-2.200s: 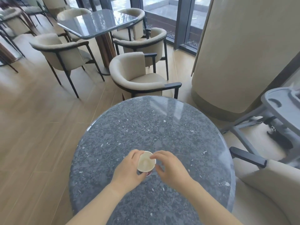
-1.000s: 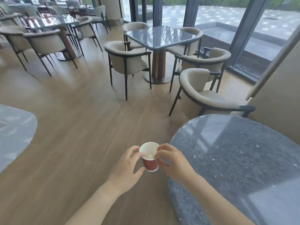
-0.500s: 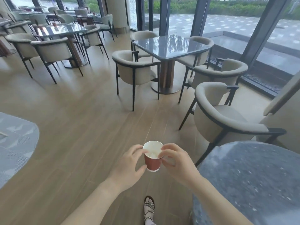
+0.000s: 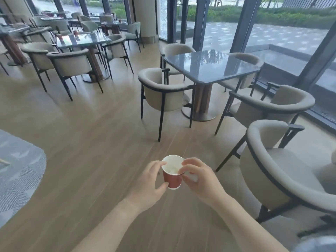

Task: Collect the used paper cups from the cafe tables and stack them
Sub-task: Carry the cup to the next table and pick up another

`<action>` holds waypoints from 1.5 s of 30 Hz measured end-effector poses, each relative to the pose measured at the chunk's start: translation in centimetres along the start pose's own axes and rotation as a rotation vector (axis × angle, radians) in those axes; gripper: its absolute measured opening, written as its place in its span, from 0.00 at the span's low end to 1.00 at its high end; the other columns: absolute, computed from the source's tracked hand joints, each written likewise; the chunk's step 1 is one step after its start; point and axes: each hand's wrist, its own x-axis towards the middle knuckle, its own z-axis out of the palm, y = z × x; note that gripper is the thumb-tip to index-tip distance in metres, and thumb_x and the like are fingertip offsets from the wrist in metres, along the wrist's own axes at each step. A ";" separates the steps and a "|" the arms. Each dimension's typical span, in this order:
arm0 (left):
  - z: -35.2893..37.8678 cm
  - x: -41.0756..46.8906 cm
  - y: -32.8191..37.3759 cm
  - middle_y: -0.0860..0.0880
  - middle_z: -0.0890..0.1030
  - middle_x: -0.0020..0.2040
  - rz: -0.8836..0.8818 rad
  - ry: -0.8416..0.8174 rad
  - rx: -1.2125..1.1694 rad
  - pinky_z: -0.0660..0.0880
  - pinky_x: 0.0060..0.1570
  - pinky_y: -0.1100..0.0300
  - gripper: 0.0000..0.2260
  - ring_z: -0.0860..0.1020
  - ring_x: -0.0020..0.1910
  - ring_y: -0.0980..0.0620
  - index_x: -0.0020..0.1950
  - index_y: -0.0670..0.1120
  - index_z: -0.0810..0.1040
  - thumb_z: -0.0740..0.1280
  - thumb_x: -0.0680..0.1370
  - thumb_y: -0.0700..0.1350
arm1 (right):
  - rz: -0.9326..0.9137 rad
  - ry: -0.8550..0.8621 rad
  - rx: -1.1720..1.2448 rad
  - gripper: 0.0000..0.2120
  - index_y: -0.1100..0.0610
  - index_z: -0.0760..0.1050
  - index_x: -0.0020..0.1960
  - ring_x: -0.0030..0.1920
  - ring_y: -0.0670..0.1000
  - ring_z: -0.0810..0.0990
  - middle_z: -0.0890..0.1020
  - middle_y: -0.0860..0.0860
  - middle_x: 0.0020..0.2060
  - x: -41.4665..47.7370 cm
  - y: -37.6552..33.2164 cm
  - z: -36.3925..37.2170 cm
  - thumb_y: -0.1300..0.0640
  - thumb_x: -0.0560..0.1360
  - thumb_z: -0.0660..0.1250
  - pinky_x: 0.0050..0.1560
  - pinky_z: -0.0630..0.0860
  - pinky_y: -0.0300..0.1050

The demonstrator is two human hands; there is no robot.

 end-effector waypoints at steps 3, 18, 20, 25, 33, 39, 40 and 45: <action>-1.8 2.6 -2.4 0.62 0.67 0.61 -0.025 0.045 -0.004 0.66 0.56 0.70 0.22 0.70 0.56 0.63 0.65 0.56 0.67 0.68 0.73 0.46 | -0.039 -0.042 0.007 0.05 0.51 0.80 0.45 0.48 0.44 0.78 0.76 0.45 0.50 4.4 0.2 1.7 0.59 0.72 0.70 0.49 0.77 0.42; -23.0 14.2 -21.5 0.61 0.70 0.59 -0.257 0.381 0.049 0.72 0.48 0.59 0.04 0.75 0.53 0.56 0.46 0.54 0.77 0.69 0.73 0.51 | -0.354 -0.214 0.044 0.05 0.52 0.80 0.45 0.47 0.49 0.79 0.77 0.49 0.50 34.1 -8.6 20.2 0.60 0.71 0.71 0.45 0.76 0.43; -26.3 14.4 -24.3 0.61 0.70 0.60 -0.302 0.426 0.070 0.70 0.45 0.61 0.05 0.75 0.52 0.56 0.47 0.53 0.76 0.68 0.74 0.51 | -0.412 -0.237 0.065 0.05 0.52 0.80 0.45 0.47 0.49 0.79 0.78 0.50 0.50 37.6 -10.8 23.4 0.61 0.71 0.71 0.45 0.77 0.44; -32.5 12.1 -30.4 0.63 0.70 0.58 -0.430 0.604 0.061 0.67 0.47 0.65 0.03 0.73 0.53 0.61 0.45 0.54 0.76 0.69 0.73 0.50 | -0.551 -0.350 0.126 0.06 0.49 0.78 0.46 0.51 0.49 0.78 0.76 0.48 0.53 43.8 -16.4 32.0 0.59 0.72 0.69 0.47 0.76 0.42; -39.8 5.0 -37.8 0.60 0.71 0.61 -0.682 0.824 0.099 0.73 0.55 0.57 0.04 0.74 0.57 0.58 0.45 0.56 0.78 0.69 0.74 0.47 | -0.781 -0.575 0.269 0.05 0.48 0.77 0.45 0.50 0.47 0.77 0.76 0.47 0.53 47.8 -25.9 45.6 0.58 0.73 0.69 0.46 0.75 0.41; -44.6 3.4 -44.5 0.57 0.73 0.58 -0.778 1.016 0.077 0.72 0.55 0.61 0.05 0.73 0.58 0.61 0.45 0.54 0.80 0.71 0.72 0.44 | -0.892 -0.648 0.347 0.06 0.50 0.78 0.45 0.50 0.48 0.78 0.77 0.48 0.52 52.3 -31.8 54.2 0.60 0.72 0.70 0.49 0.73 0.38; -45.6 3.6 -45.9 0.57 0.73 0.58 -0.792 1.031 0.077 0.72 0.55 0.60 0.05 0.73 0.58 0.61 0.46 0.53 0.80 0.70 0.73 0.44 | -0.902 -0.645 0.358 0.06 0.51 0.78 0.45 0.50 0.48 0.78 0.77 0.49 0.52 53.5 -32.6 55.6 0.61 0.72 0.70 0.48 0.74 0.40; -51.5 6.1 -52.7 0.60 0.71 0.57 -0.810 1.030 0.083 0.72 0.55 0.60 0.05 0.71 0.56 0.64 0.45 0.56 0.79 0.69 0.74 0.46 | -0.924 -0.653 0.390 0.07 0.52 0.78 0.45 0.51 0.48 0.79 0.76 0.48 0.53 60.4 -35.9 61.9 0.62 0.71 0.70 0.48 0.75 0.41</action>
